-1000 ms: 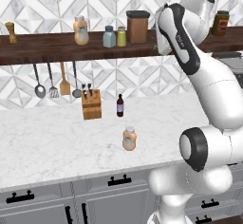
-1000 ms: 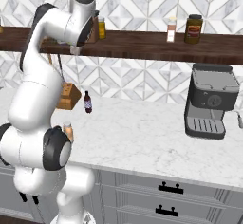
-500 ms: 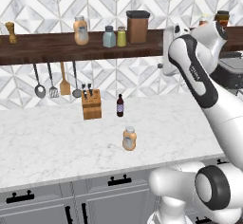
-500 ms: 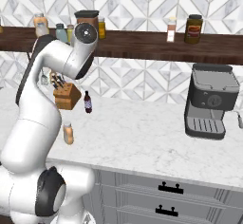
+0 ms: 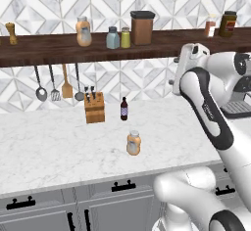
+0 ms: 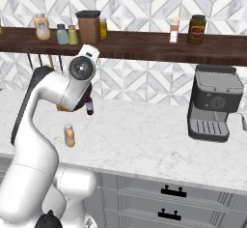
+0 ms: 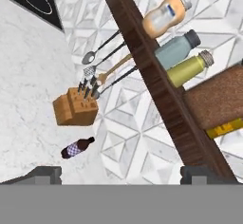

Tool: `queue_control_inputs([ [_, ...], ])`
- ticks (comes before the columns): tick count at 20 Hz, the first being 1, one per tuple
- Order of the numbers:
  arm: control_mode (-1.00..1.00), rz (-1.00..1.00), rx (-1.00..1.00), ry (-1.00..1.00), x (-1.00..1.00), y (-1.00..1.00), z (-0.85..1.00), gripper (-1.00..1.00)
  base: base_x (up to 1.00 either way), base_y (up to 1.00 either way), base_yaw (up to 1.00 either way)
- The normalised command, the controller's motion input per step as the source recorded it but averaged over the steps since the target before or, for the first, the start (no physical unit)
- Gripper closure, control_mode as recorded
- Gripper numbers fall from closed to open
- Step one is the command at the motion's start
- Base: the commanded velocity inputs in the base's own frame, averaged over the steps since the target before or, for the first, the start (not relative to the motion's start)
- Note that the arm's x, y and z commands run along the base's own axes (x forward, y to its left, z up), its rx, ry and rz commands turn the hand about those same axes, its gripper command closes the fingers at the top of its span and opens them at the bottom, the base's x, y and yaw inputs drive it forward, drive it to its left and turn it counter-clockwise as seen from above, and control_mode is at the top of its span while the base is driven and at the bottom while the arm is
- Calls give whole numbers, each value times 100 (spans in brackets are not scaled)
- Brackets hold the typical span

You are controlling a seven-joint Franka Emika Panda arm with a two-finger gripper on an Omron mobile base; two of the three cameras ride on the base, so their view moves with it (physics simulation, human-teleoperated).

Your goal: Put the shaker and condiment bottle from the counter next to their counterparts in the cabinet.

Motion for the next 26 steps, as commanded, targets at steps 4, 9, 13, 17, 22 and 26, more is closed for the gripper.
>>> queue_control_inputs([
  [4, -100, -20, 20, 0, -53, 0, -27, -100, 0, 0, 0],
  [9, -100, -9, 25, 0, -39, 0, -29, -100, 0, 0, 0],
  [13, -100, 0, 23, 0, -39, 0, -32, -100, 0, 0, 0],
  [17, -100, 0, 20, 1, -38, 0, -43, -100, 0, 0, 0],
  [22, -100, 0, 13, 11, -35, 0, -45, -100, 0, 0, 0],
  [26, -100, 0, 7, 30, -14, 0, -7, -100, 0, 0, 0],
])
